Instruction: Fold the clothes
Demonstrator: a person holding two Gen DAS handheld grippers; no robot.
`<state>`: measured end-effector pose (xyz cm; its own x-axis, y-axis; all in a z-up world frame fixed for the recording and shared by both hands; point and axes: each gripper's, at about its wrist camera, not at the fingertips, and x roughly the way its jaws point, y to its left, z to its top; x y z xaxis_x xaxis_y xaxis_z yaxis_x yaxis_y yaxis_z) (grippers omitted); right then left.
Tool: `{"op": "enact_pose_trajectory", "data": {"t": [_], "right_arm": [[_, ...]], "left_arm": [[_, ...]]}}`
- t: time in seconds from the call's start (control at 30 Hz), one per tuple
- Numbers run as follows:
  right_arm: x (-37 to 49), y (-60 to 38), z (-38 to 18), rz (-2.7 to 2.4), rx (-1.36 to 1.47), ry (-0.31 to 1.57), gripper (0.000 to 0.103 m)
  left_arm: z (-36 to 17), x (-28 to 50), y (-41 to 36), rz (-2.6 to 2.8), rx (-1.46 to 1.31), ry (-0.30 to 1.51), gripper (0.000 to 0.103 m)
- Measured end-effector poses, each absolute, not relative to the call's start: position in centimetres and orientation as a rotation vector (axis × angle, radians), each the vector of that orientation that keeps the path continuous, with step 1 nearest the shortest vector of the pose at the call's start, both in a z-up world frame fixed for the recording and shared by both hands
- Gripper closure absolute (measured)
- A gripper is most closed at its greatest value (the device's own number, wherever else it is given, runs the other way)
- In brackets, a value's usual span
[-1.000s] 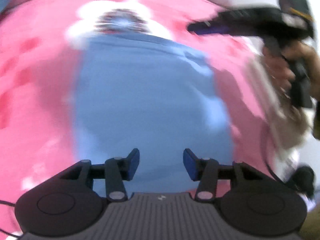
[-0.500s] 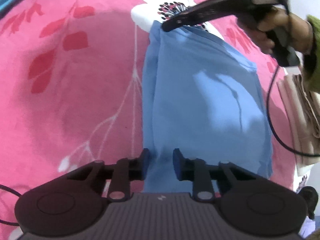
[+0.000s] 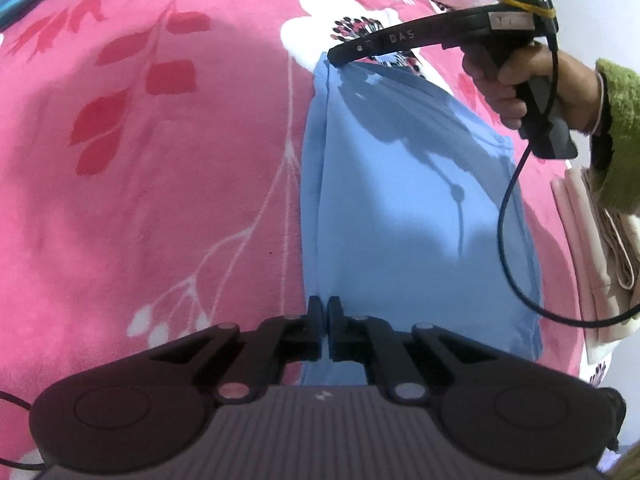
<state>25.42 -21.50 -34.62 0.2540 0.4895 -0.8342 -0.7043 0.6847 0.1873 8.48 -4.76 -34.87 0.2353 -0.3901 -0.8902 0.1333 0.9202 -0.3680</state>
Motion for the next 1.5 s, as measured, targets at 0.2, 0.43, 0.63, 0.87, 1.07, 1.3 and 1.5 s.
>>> {"op": "enact_pose_trajectory", "data": {"t": [0.2,0.43,0.63,0.87,1.07,1.3,1.5], "right_arm": [[25.9,-21.5,-36.7,0.798,-0.202,1.057,0.099],[27.0,-26.4,-32.1,0.635,0.151,1.050,0.081],[21.6,-29.6,-29.4,0.569,0.039,1.117,0.082],[22.6,-31.6,-35.4,0.418,-0.003,1.132,0.084],[21.9,-37.0,-31.5,0.325,0.209,1.017,0.083],[19.5,-37.0,-33.3,0.384,0.096,1.152,0.083],[19.8,-41.4,-33.0,0.125,0.189,1.051,0.086]], "left_arm": [[-35.6,7.7,-4.6,-0.365,-0.210,1.304,0.097],[-34.2,7.3,-3.4,-0.398,-0.204,1.314,0.076],[-30.9,8.4,-2.7,-0.399,-0.204,1.197,0.070],[-35.0,12.9,-5.6,-0.348,-0.333,1.257,0.072],[-33.1,12.2,-5.5,-0.288,-0.273,1.194,0.068],[-31.0,18.3,-9.9,-0.328,-0.207,1.096,0.063],[-34.5,23.4,-15.0,-0.256,-0.088,1.215,0.066]]}}
